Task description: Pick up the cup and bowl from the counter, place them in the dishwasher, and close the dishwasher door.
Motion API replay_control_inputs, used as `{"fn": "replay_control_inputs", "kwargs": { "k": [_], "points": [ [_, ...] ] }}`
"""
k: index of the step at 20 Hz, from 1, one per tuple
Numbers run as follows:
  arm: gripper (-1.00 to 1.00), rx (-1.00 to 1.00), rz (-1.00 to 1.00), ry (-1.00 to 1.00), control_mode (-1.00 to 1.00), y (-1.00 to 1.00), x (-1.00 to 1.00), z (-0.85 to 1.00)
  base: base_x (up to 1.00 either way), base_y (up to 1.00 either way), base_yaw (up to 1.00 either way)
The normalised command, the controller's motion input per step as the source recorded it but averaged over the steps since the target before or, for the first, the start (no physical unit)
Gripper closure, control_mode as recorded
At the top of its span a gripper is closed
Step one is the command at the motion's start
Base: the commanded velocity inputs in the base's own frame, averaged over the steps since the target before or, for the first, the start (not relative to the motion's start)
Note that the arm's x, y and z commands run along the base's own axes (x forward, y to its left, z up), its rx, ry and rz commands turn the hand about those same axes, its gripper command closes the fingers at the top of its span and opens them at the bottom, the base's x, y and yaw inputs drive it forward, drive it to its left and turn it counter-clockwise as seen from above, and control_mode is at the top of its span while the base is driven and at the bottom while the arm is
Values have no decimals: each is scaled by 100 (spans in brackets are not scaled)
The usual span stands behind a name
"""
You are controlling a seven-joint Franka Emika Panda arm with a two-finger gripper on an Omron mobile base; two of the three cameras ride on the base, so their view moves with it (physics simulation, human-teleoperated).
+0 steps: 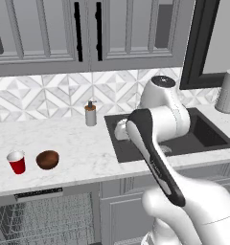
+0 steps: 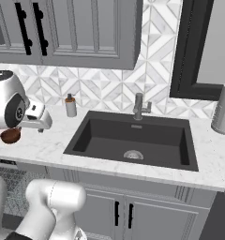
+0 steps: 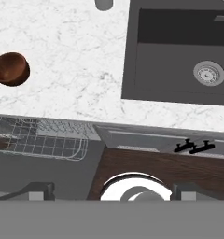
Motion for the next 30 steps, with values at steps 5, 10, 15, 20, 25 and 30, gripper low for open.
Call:
{"fn": "replay_control_inputs", "kwargs": {
  "k": [5, 10, 15, 20, 25, 30],
  "points": [
    [-100, 0, 2, -3, -100, 40, -38, -10, 0, 0, 0],
    [-100, 1, 4, -1, -100, 30, -39, -12, 0, 0, 0],
    [-100, 0, 2, 0, -100, 36, -3, -10, 0, 0, 0],
    [-100, 1, 0, 0, -100, 56, 30, -11, 0, 0, 0],
    [-100, 1, 0, 3, -100, 19, 58, -21, 0, 0, 0],
    [-100, 0, 0, 5, -100, 0, 57, -16, 0, 0, 0]
  ]
}}
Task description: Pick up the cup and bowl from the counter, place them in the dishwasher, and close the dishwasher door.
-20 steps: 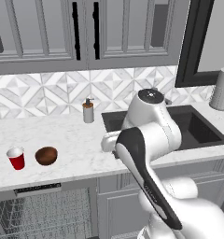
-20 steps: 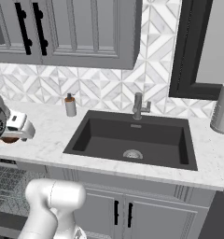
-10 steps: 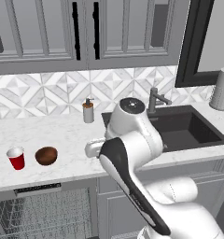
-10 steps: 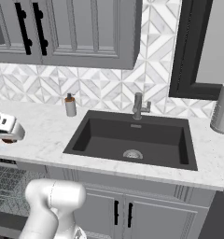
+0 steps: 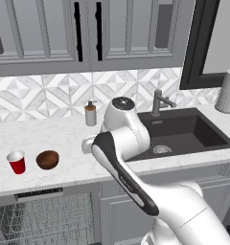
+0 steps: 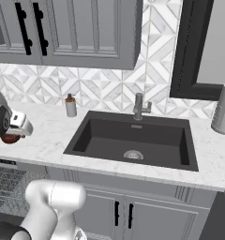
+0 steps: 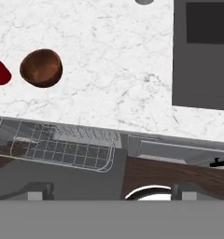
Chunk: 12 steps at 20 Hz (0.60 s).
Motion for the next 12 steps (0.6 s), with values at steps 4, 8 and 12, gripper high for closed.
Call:
{"fn": "replay_control_inputs", "kwargs": {
  "k": [4, 8, 12],
  "points": [
    [-100, 5, 0, 0, -100, 0, 33, -5, 0, 0, 0],
    [-100, 0, 0, 3, -100, 32, 21, -21, 0, 0, 0],
    [-100, 0, 0, 20, -100, 30, 30, -27, 0, 0, 0]
  ]
}}
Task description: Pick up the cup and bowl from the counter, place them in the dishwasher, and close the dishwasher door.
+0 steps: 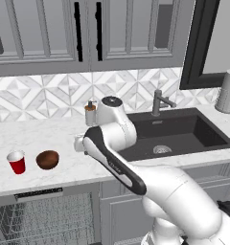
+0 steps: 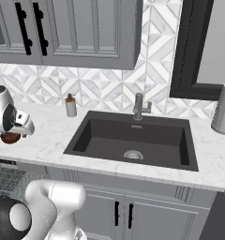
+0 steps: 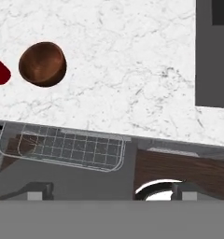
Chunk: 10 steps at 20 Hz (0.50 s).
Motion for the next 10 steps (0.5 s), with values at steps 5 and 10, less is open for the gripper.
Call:
{"fn": "replay_control_inputs", "kwargs": {
  "k": [5, 10],
  "points": [
    [-100, 0, 0, 14, -100, 35, 26, -36, 0, 0, 0],
    [-100, -7, 0, 4, -100, 66, 36, -21, 0, 0, 0]
  ]
}}
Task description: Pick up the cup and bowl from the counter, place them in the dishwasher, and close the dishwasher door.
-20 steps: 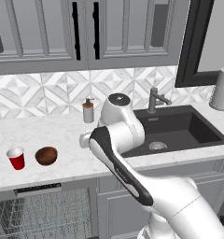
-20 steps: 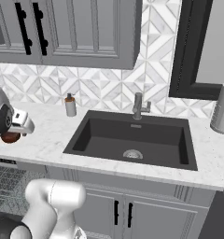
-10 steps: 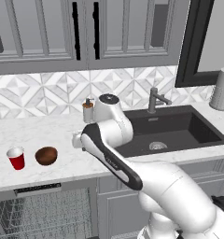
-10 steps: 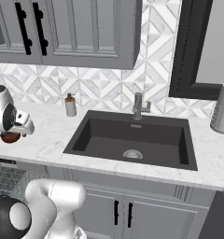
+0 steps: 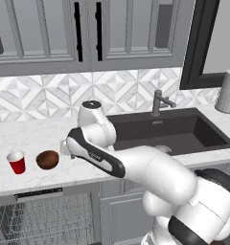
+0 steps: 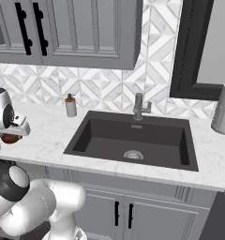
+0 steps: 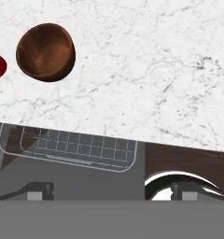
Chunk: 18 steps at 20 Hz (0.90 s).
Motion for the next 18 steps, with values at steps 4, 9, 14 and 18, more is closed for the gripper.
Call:
{"fn": "replay_control_inputs", "kwargs": {
  "k": [4, 9, 14, 18],
  "points": [
    [-100, -10, -2, 0, -100, 45, 27, -15, 0, 0, 0],
    [-100, -6, -6, 0, -100, 15, 23, -26, 0, 0, 0],
    [-100, 0, -7, -3, -100, 2, 20, -27, 0, 0, 0],
    [-100, 0, -5, -8, -100, 5, 25, -30, 0, 0, 0]
  ]
}}
